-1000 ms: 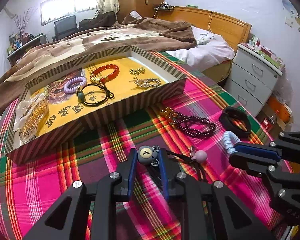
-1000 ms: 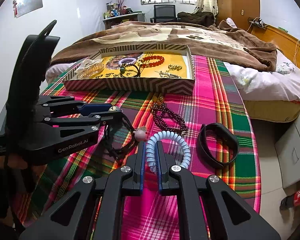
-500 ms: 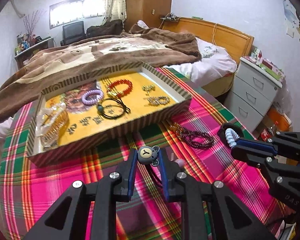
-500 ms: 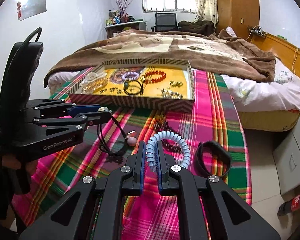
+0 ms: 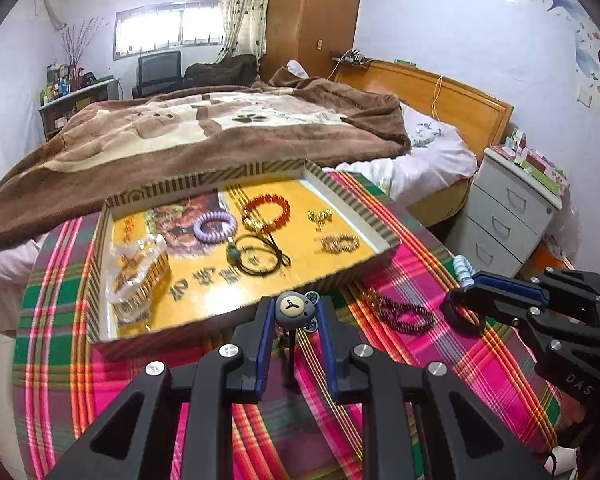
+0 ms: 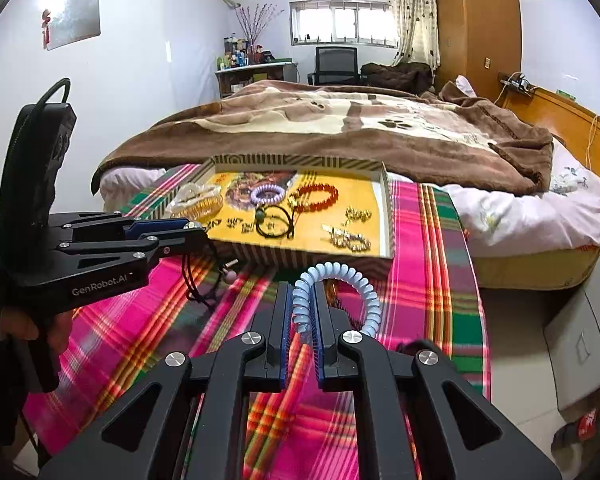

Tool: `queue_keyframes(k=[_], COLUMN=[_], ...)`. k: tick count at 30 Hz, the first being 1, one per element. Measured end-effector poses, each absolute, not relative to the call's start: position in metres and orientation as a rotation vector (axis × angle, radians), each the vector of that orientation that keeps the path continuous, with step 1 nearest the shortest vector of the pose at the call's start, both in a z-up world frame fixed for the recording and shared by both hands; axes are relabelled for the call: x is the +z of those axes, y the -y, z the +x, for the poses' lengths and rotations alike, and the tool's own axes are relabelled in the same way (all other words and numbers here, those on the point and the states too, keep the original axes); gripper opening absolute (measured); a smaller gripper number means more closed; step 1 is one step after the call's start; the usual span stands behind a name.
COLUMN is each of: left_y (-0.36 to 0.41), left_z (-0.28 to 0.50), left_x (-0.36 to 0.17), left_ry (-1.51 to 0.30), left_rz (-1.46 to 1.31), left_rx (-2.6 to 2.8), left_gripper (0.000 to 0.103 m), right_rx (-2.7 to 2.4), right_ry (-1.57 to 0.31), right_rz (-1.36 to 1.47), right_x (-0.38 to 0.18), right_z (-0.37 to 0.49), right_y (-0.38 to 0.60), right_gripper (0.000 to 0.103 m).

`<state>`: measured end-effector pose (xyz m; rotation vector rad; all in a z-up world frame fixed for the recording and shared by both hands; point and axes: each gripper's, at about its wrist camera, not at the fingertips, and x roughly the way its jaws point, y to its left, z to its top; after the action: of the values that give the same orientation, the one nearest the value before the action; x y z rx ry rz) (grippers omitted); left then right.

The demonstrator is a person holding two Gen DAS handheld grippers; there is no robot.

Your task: Organize jewelry

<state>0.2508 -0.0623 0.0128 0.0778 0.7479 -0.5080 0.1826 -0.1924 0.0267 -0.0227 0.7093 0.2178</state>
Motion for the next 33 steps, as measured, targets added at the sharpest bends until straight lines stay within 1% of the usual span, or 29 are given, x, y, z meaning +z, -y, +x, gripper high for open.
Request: queue_keyframes(k=[13, 22, 33], left_y=[0.036, 0.021, 0.003], left_z=[0.292, 0.336, 0.393], left_x=[0.040, 0.056, 0.043], left_ry=[-0.710, -0.684, -0.724], left_rz=[0.013, -0.014, -0.036], left_rx=[-0.501, -0.497, -0.476], left_gripper=[0.022, 0.022, 0.022], right_rx=[0.243, 0.255, 0.328], right_ry=[-0.690, -0.728, -0.774], right_rz=[-0.044, -0.040, -0.033], right_x=[0.043, 0.032, 0.011], right_z=[0.233, 0.272, 0.311], right_y=[0.180, 0.167, 0.128], right_gripper=[0.009, 0.009, 0.009])
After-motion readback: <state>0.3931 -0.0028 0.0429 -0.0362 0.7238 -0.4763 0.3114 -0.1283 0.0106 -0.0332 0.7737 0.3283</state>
